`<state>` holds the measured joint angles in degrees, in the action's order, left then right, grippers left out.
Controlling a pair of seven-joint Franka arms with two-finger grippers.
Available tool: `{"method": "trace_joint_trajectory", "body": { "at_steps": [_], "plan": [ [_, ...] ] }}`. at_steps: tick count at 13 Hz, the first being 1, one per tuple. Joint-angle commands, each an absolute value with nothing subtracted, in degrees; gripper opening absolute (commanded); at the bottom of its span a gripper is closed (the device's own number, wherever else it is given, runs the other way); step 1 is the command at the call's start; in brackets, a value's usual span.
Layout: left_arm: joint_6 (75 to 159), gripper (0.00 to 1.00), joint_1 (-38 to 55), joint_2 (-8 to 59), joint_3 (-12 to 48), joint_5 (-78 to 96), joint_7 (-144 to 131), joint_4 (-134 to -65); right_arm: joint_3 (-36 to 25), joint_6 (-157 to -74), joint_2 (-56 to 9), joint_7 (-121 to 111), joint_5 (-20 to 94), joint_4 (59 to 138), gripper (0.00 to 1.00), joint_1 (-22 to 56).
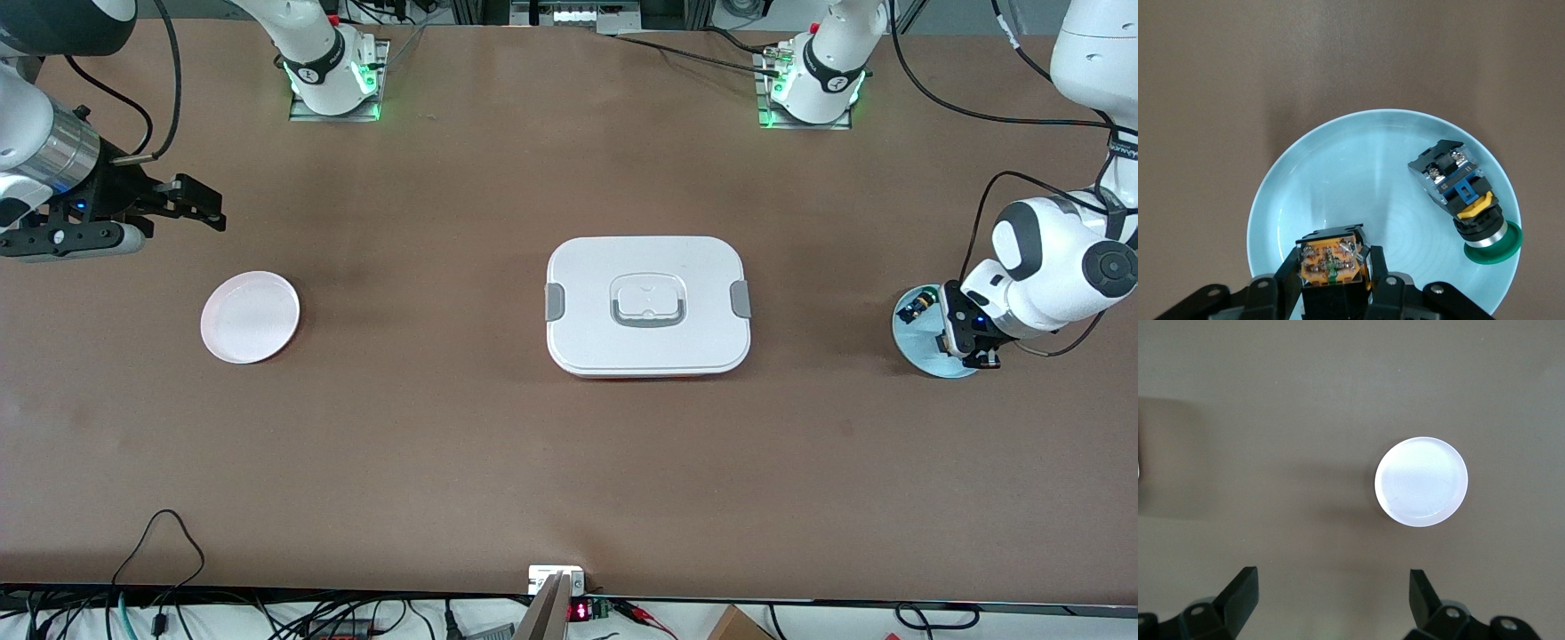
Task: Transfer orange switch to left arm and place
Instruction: 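Lower the orange switch onto the light-blue plate with the left gripper, then open the left gripper and lift it away from the plate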
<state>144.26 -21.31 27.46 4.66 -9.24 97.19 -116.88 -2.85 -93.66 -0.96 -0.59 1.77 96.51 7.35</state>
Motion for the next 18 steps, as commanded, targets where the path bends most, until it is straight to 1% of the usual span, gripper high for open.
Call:
{"method": "trace_joint_trajectory", "body": {
  "at_steps": [1,3,4,5,6,8,10,11,13,14,18],
  "plan": [
    [145.55,0.35,-22.59,28.21,5.71,-10.72,98.09,-117.07,-2.64,-92.72,-1.58,-0.7,1.23,94.75,1.0,7.12],
    [146.16,0.39,-22.5,28.3,5.8,-10.72,98.09,-116.98,-2.64,-92.64,-1.58,-0.62,0.88,94.66,1.0,7.21],
    [146.16,0.41,-22.5,28.3,5.8,-10.72,98.09,-116.98,-2.38,-91.16,-1.41,-0.35,-1.04,94.75,1.0,7.73],
    [146.16,0.66,-22.5,28.3,5.8,-10.72,98.43,-116.98,-2.2,-89.32,-1.41,0.17,-3.23,94.66,1.0,7.91],
    [146.08,1.0,-22.85,28.21,5.97,-10.64,99.92,-116.98,-2.2,-89.21,-1.41,0.44,-3.95,94.66,1.0,8.17],
    [145.64,1.0,-23.81,27.78,7.46,-10.37,102.39,-116.46,-2.37,-89.38,-1.58,0.44,-3.34,93.7,1.0,7.82],
    [144.94,1.0,-23.99,26.73,7.56,-10.11,102.22,-116.37,-2.37,-89.47,-2.28,0.44,-3.34,93.08,1.0,8.0],
    [142.58,1.0,-23.91,25.41,7.65,-9.76,101.96,-116.02,-2.37,-89.47,-2.29,0.44,-3.34,92.82,1.0,8.09],
    [132.68,1.0,-23.91,22.34,8.35,-8.18,98.46,-112.87,-2.29,-89.65,-2.29,0.44,-3.34,92.73,1.0,8.17],
    [126.62,1.0,-23.82,21.89,8.35,-7.65,95.83,-110.33,-2.29,-89.65,-2.29,0.53,-3.25,92.72,1.0,8.09],
    [101.32,1.0,-23.38,22.15,9.49,-3.79,79.69,-97.5,-2.29,-90.09,-2.63,0.53,-2.99,92.81,1.0,7.91]
  ]
}}
